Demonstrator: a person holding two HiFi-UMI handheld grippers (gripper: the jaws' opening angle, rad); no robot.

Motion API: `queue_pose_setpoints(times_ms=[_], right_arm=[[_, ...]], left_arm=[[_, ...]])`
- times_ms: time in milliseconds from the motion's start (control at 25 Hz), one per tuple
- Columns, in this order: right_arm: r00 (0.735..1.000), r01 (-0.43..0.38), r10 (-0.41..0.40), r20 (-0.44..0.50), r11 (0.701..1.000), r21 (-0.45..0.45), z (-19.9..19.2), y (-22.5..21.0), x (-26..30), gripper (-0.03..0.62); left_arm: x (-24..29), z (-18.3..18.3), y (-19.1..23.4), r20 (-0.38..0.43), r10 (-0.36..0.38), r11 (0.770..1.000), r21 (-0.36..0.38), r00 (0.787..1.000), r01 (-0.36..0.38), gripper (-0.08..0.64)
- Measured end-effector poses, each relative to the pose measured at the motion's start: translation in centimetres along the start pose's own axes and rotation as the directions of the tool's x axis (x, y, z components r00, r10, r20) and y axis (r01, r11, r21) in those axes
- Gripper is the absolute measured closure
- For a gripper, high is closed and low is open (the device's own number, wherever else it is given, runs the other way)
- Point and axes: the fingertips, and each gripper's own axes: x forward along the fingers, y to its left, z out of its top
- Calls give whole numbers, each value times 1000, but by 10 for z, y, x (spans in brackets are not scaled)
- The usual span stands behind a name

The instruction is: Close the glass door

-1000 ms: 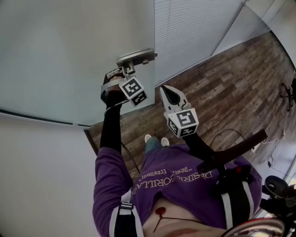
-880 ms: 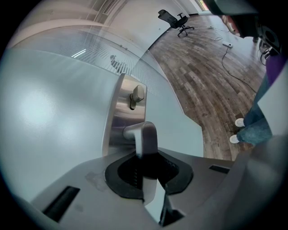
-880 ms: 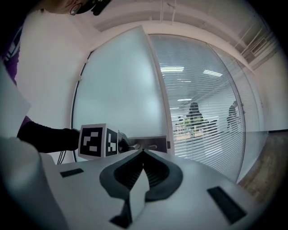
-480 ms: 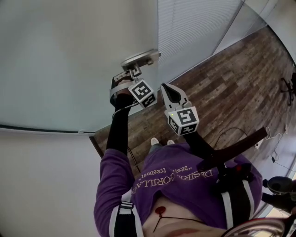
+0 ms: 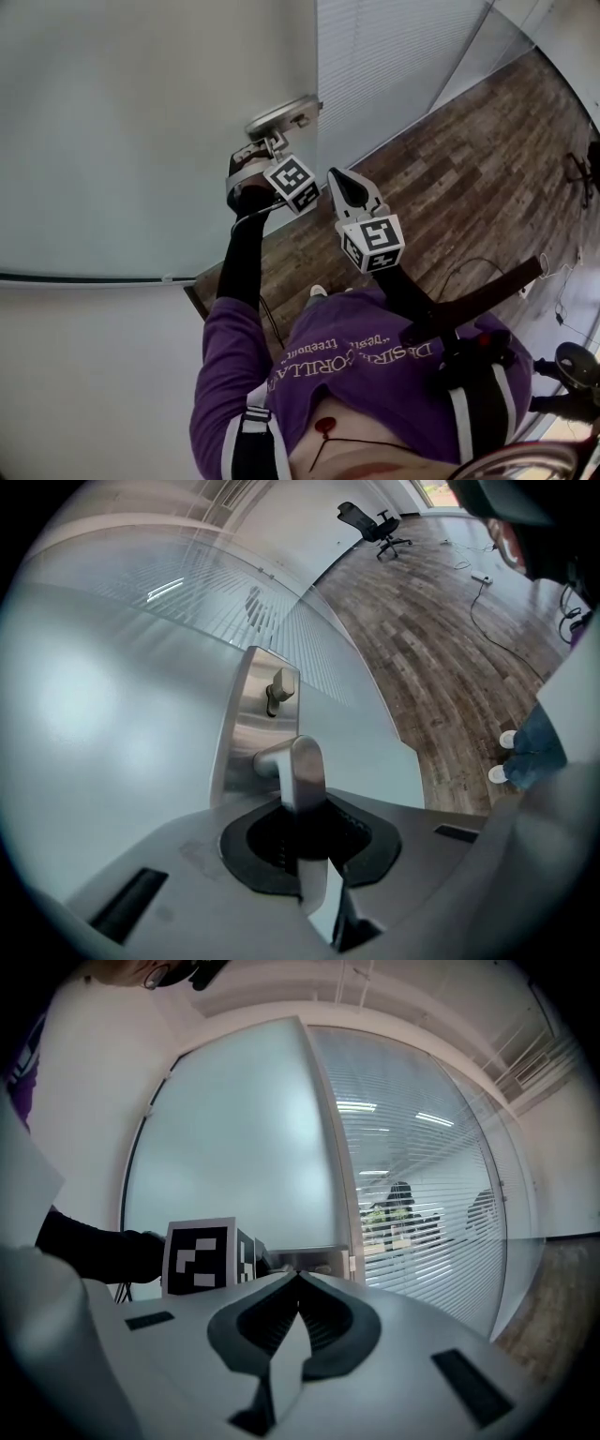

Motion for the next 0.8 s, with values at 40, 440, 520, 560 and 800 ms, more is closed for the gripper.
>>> queue_pose_setpoints(times_ms=[40, 440, 520, 560, 800], right_arm=[[1000, 3, -3, -1, 1000, -1, 0, -1, 3, 603], [1000, -5, 4, -17, 1000, -17, -6, 4, 30, 603], [1000, -17, 17, -19, 1000, -23, -3, 2, 39, 603], [1000, -26, 25, -18, 999, -28, -1, -1, 42, 603], [998, -63, 63, -9, 997, -44, 14, -30, 55, 603]], left_arm=[[3, 0, 2, 0, -4, 1000, -3, 1000, 4, 523], [30, -9, 19, -18, 6, 1000, -22, 1000, -7, 523], [36, -11, 24, -26, -4, 1000, -25, 1000, 4, 523], [37, -12, 25, -29, -7, 1000, -27, 1000, 6, 525], [43, -6, 31, -55, -7, 999, -43, 998, 4, 525]])
